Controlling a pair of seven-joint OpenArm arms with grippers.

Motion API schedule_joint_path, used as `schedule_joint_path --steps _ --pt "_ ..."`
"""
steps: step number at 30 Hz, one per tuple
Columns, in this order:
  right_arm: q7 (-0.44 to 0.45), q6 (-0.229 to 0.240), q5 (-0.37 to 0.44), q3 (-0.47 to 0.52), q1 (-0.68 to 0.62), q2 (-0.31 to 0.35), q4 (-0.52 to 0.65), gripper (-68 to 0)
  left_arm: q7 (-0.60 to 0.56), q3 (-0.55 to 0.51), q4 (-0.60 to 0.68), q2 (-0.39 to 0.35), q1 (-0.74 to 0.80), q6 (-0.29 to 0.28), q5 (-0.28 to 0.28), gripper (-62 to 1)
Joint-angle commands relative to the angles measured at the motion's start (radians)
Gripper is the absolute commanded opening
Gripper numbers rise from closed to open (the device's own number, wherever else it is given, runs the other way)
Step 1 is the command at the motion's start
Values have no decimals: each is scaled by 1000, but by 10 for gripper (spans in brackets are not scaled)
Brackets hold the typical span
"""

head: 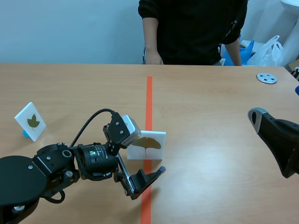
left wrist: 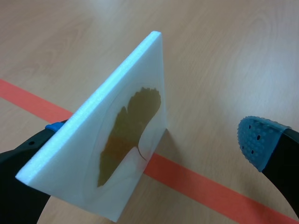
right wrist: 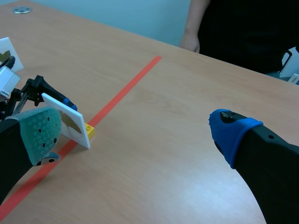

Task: Sort the leaf by its shape. The table is split by an orange tape line. A compound leaf with several leaflets goes to the left side, a simple leaf with one blade goes to the right side. Return to the home posture when a red brick is placed on the table.

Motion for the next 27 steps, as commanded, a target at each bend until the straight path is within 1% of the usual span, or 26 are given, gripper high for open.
schedule_joint_path --steps 1,7,11,12,14,15,19,23,25,27 --pt "19 -3 11 12 -2 -1 21 4 -20 -2 24 5 -9 -2 -14 14" --pt "19 -3 11 12 -2 -1 21 4 -27 -2 23 6 -3 0 -29 14" --pt "20 -3 11 12 -2 -1 21 4 -27 -2 10 5 -3 18 -34 14" --pt "21 -3 11 12 -2 -1 21 4 -27 -2 7 5 -3 18 -41 -18" --pt "23 -3 11 12 -2 -1 21 4 -27 -2 -1 6 -3 21 -59 -132" --pt "23 -3 11 12 -2 -1 21 4 -27 -2 -4 6 -3 22 -70 -177" --pt "23 -3 11 12 -2 -1 21 4 -27 -2 -5 6 -3 33 -74 -316" --pt "23 -3 11 12 -2 -1 21 4 -27 -2 -5 6 -3 42 -74 -469" --pt "23 -3 12 12 -2 -1 21 4 -27 -2 -5 6 -3 42 -74 -523" --pt "23 -3 15 12 -2 -1 21 4 -27 -2 -5 6 -3 42 -74 -548"
